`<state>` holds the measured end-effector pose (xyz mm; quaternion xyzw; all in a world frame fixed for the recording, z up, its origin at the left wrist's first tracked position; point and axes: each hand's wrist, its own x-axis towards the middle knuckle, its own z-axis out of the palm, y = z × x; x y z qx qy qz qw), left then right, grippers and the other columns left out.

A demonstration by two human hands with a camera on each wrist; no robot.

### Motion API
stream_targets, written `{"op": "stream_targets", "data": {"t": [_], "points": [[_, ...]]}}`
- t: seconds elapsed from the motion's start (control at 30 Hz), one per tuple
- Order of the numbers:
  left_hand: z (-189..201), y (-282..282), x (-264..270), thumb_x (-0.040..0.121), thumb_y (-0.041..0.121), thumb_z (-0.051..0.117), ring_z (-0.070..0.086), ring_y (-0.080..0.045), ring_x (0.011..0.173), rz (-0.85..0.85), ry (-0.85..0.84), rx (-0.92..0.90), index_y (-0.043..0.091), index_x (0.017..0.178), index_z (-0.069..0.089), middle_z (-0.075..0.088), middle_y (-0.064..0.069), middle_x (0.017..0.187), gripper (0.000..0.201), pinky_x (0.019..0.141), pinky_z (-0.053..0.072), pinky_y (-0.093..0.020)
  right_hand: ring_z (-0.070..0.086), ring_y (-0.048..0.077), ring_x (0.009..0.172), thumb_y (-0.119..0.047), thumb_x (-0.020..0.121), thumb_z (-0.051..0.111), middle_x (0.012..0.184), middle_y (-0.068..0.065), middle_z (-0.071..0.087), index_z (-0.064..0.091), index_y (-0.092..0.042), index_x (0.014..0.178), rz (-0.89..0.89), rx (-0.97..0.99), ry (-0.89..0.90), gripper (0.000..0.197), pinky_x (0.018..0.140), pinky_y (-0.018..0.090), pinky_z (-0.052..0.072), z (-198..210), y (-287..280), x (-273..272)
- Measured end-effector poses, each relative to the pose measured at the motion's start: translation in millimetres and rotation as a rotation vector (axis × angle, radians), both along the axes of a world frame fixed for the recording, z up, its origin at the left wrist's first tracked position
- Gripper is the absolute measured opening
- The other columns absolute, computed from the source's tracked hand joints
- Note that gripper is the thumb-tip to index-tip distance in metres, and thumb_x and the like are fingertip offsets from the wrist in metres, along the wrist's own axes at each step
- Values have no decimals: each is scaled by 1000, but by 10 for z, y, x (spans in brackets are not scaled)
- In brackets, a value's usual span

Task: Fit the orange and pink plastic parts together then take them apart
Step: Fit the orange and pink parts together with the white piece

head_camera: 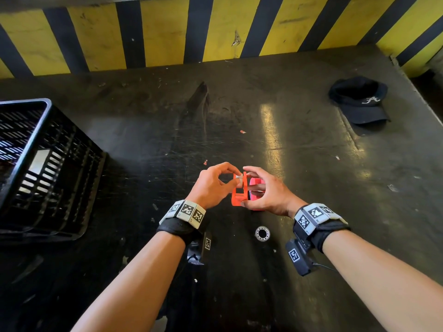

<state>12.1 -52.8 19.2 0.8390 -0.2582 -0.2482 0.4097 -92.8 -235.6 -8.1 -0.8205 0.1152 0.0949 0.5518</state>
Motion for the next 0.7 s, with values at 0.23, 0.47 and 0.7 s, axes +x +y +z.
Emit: {"op": "stream_targets", "data": {"t": [0.23,0.47,0.7], "points": [[68,10,10,92,28,74,76,-13,87,-82,50,43,29,98,69,71,14,112,8,85,63,-45,66,4,111,-24,68,95,126,-10,62,47,-26,148,-18,-4,22,94,98,28,54,-43,-12,-12],[201,89,-14,94,18,70,78,-13,86,-257,129,11,23,98,70,74,1,113,6,89,63,-45,67,11,115,-28,67,95,132,0,63,49,-26,149,-33,16,39,94,101,33,55,-86,-64,-16],[195,159,-73,86,15,79,73,-8,99,-287,178,25,27,92,74,67,12,123,14,90,63,-31,70,5,108,-18,68,94,129,-2,65,52,-25,146,-37,14,53,89,100,32,57,-112,-54,-21]]}}
